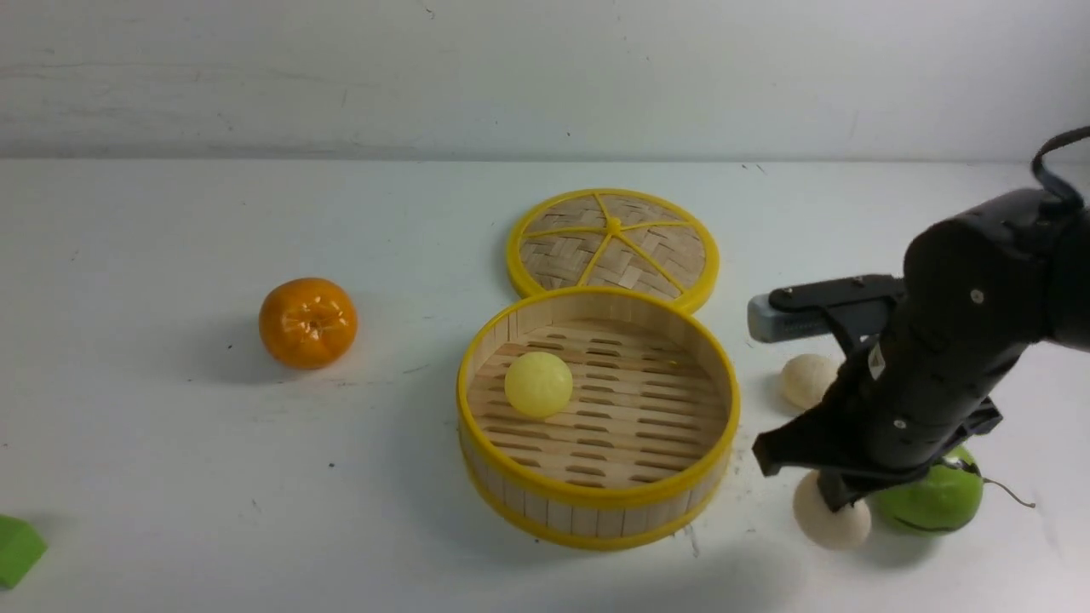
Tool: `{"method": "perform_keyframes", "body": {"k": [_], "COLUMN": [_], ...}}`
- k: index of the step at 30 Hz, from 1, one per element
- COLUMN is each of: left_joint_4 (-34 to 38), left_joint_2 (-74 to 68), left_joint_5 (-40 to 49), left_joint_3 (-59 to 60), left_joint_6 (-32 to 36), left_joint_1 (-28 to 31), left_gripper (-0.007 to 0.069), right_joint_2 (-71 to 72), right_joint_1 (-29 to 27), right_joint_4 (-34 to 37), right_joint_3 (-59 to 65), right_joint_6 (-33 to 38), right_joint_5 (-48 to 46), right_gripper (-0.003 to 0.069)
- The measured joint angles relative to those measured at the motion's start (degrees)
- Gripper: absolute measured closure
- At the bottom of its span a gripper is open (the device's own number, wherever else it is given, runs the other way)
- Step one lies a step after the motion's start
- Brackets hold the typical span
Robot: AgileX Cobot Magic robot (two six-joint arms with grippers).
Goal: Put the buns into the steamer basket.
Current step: Use the right arm to put the steamed stuffed bun into the steamer
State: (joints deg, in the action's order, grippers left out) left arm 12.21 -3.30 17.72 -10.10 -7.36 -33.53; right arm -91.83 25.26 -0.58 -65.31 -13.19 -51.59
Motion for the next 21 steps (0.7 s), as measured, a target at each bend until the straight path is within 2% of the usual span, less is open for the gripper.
{"method": "perform_keyframes", "body": {"k": [7,13,21], "left_joint_4": [0.0,0.0,0.0], "left_joint_2": [0.0,0.0,0.0], "left_joint_5": [-0.1,-0.1,-0.1], "left_joint_3": [0.0,0.0,0.0], "left_joint_6": [0.0,0.0,0.0], "left_joint_1": [0.0,0.0,0.0], "left_gripper": [0.0638,0.0638,0.0637], "right_joint_2": [-1.4,-13.4,-25.8], "right_joint_1": [4.0,4.5,4.5], "right_joint_4": [0.6,4.6,3.6], "right_joint_3": [-12.0,-22.8,-32.1], "right_joint_6": [1.6,4.9,5.4], "right_joint_5": [-0.1,0.5,1.5], "right_gripper": [0.0648,0.0648,0.0642]}}
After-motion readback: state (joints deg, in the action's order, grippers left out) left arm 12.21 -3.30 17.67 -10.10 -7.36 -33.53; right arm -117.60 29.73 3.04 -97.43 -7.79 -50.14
